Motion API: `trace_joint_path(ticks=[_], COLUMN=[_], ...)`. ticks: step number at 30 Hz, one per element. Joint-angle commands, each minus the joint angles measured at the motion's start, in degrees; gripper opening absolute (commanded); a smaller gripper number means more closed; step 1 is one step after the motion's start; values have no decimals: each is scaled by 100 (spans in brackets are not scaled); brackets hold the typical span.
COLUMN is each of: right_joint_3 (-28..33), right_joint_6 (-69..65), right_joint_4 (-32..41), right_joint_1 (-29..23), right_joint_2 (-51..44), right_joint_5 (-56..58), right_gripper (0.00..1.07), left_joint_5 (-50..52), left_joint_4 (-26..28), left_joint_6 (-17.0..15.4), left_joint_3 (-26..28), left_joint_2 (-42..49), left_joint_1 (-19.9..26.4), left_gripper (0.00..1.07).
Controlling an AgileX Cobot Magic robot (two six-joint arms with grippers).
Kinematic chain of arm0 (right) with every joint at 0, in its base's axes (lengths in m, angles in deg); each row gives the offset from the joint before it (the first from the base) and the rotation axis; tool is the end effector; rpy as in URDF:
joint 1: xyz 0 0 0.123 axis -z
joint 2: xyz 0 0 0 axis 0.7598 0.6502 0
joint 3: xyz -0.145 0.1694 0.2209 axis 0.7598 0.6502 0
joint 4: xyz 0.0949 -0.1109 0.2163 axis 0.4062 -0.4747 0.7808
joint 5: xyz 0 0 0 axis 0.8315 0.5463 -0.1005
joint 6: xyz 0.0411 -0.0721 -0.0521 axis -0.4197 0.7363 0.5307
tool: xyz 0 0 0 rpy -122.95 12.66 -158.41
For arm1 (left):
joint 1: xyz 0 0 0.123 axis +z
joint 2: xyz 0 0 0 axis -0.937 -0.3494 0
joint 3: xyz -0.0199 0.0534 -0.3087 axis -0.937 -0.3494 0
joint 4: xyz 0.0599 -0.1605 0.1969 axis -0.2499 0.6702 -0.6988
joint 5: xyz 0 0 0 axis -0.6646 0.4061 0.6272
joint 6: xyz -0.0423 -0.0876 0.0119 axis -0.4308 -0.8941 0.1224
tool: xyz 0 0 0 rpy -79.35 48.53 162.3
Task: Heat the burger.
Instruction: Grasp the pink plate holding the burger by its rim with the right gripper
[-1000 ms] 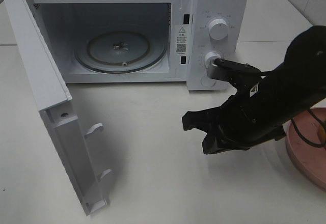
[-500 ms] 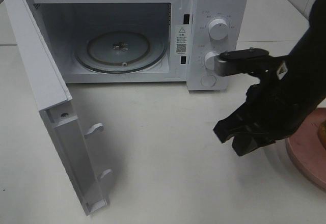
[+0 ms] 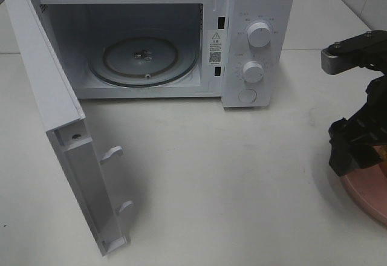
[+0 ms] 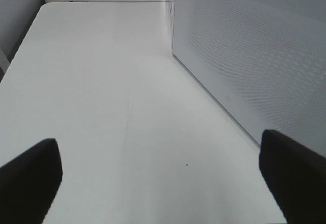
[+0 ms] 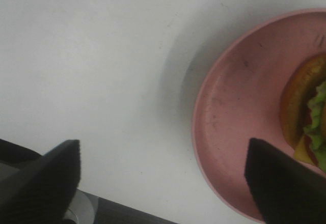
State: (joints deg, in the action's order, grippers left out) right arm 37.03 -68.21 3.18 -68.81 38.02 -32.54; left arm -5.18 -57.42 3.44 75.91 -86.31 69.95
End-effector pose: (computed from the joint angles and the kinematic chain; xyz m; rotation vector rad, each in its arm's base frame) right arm 0.2218 0.0694 0.2548 -0.5606 2.8145 -0.0664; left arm -0.0197 -0.0058 0.2798 0.0248 2.0230 -0.0571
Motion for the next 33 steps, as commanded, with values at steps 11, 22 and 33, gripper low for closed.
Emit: trace_joint_path(ticks=[11, 22, 33], right_joint_3=[80, 92, 92], right_joint_6=[-264, -527, -613], right_joint_4=[-258, -384, -395], right_joint_1=[69, 332, 768], right_joint_2=[338, 1112, 1770], right_joint_5=[-40, -476, -1134], right_gripper=[100, 97, 94], left_joint_5=[52, 52, 52], left_joint_4=[-23, -23, -23], left_joint_6=[-23, -23, -23], left_joint_3=[-17, -17, -17], left_joint_2=[143, 143, 143], left_joint_1=[-34, -34, -34], left_gripper=[100, 100, 100])
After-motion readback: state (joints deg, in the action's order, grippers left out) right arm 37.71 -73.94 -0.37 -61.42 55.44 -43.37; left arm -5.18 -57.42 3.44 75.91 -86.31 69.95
